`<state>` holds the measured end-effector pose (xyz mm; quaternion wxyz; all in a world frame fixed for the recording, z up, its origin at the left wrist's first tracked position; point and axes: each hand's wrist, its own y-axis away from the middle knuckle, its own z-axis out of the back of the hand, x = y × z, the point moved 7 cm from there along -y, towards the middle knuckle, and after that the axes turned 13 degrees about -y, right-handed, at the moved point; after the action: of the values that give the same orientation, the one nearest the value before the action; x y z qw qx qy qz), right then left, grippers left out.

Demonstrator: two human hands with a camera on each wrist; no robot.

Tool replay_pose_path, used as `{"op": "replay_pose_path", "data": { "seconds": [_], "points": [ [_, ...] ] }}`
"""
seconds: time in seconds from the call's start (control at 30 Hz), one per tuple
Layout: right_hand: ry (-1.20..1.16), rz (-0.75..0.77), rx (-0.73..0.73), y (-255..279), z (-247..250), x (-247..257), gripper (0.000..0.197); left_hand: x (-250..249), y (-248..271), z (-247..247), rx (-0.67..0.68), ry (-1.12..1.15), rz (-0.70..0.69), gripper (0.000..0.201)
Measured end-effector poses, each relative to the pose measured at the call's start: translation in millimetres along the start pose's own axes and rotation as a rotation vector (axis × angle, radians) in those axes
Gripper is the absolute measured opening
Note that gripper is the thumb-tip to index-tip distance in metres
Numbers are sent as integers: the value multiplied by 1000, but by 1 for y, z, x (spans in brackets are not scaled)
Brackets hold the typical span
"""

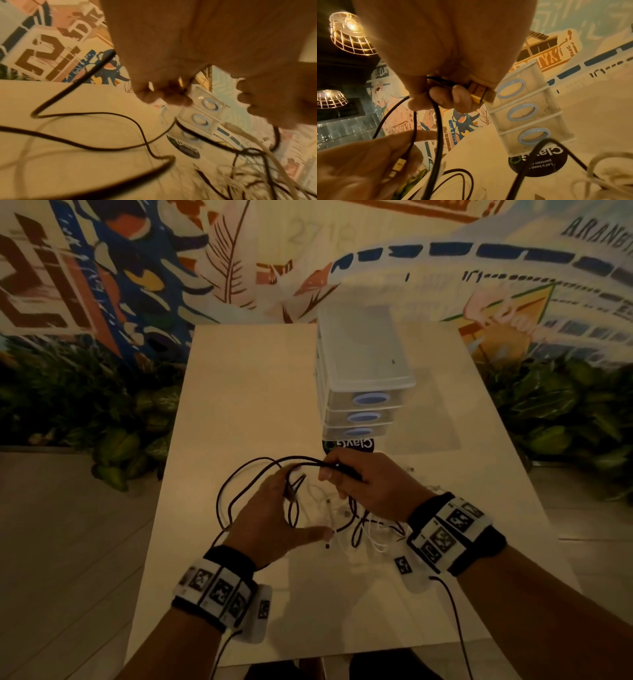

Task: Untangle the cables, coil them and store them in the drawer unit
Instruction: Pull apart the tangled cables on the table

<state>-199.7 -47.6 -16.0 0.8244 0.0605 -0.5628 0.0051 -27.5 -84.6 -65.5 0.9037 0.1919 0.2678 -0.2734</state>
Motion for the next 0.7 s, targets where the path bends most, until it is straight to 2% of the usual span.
{"op": "replay_pose_path", "data": {
  "seconds": [0.03,0.07,0.13,0.17,0.2,0.23,0.3,0.37,0.4,0.5,0.6,0.63,0.7],
  "points": [
    [9,11,-12,-1,2,0,15,1,0,4,-143,-22,51,113],
    [17,28,-29,-1,5,0,15,-2,4,10,-307,-47,82,108],
    [21,54,-62,-2,9,0,15,-15,16,22,-586,-89,70,75],
    [21,60,-68,-2,10,0,14,-27,21,23,-627,-133,23,54],
    [24,66,-69,-2,11,0,14,-40,21,19,-571,-204,-18,35],
    [29,73,-69,-3,12,0,13,-47,17,9,-436,-276,-38,26],
    [33,88,-61,-3,13,2,13,-45,6,-18,-168,-338,-10,37],
    [8,92,-32,-3,12,3,12,-37,-6,-36,-17,-317,50,47],
    [-4,88,-16,-3,10,3,11,-35,-11,-42,34,-275,67,42],
    [8,66,5,-4,9,-3,9,-36,-15,-43,33,-55,27,19],
    [60,7,-57,-8,18,-18,9,-39,-10,-35,-22,54,-86,15],
    [69,-14,-87,-9,22,-22,9,-42,-8,-36,13,23,-129,16],
    [79,-35,-135,-10,30,-26,9,-46,-1,-49,175,-112,-220,20]
  ]
}}
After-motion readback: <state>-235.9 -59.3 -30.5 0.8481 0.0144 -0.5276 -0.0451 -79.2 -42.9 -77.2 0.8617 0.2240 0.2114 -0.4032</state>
